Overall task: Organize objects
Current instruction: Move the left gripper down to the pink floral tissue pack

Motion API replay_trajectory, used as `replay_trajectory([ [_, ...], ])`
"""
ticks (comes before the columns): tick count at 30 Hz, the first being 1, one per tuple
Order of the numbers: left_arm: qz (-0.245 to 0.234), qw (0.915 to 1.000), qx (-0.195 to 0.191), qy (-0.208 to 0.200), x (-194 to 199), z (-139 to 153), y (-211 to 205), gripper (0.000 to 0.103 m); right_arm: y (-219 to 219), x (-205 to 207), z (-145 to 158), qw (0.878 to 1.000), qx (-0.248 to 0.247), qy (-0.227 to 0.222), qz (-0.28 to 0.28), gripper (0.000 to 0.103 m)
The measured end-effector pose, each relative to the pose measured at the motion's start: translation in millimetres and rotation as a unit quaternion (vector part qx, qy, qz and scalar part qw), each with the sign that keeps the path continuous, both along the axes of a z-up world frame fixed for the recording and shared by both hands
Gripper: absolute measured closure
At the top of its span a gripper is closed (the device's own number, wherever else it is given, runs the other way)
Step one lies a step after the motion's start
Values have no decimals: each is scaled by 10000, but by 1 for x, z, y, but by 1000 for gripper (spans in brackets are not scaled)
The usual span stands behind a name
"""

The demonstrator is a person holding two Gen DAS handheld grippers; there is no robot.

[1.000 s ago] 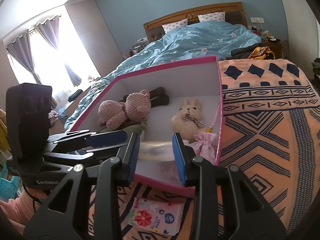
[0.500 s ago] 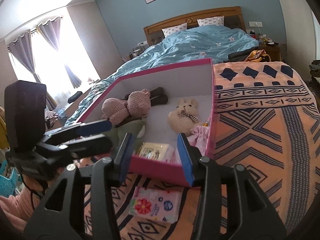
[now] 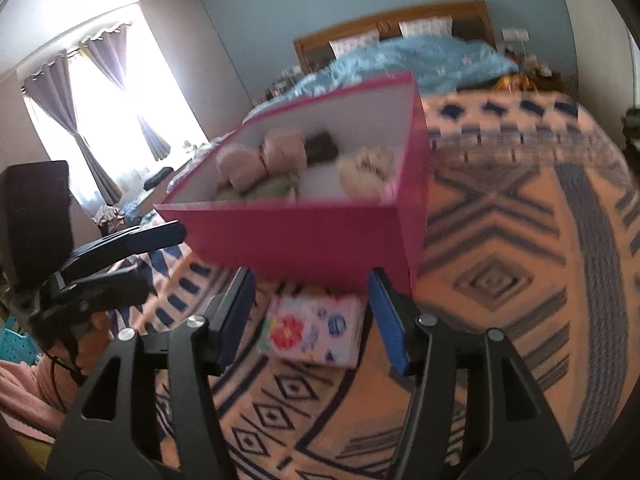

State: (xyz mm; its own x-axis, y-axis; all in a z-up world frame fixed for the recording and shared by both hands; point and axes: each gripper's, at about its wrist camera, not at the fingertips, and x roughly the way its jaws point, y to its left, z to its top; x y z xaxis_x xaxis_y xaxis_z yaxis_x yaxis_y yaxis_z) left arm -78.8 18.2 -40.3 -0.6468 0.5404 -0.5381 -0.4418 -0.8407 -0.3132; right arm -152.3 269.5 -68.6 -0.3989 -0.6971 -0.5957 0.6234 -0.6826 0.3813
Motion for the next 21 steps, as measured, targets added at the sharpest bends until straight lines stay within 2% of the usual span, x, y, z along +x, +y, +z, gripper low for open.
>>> replay_trajectory([
  [3, 34, 9996, -60, -272, -2, -16, 5, 17, 1, -3, -15, 9997, 54, -227, -62, 43],
  [9, 35, 9971, 110, -747, -12, -41, 7, 20, 3, -8, -30, 9988, -21, -464, -132, 43],
  [17, 25, 9953, 44, -963, -15, -52, 15, 46, -2, -7, -38, 9981, -83, -609, -82, 43],
  [21, 84, 9937, 36, -1117, -20, -58, 14, 56, -1, -9, -39, 9979, -95, -621, -128, 43],
])
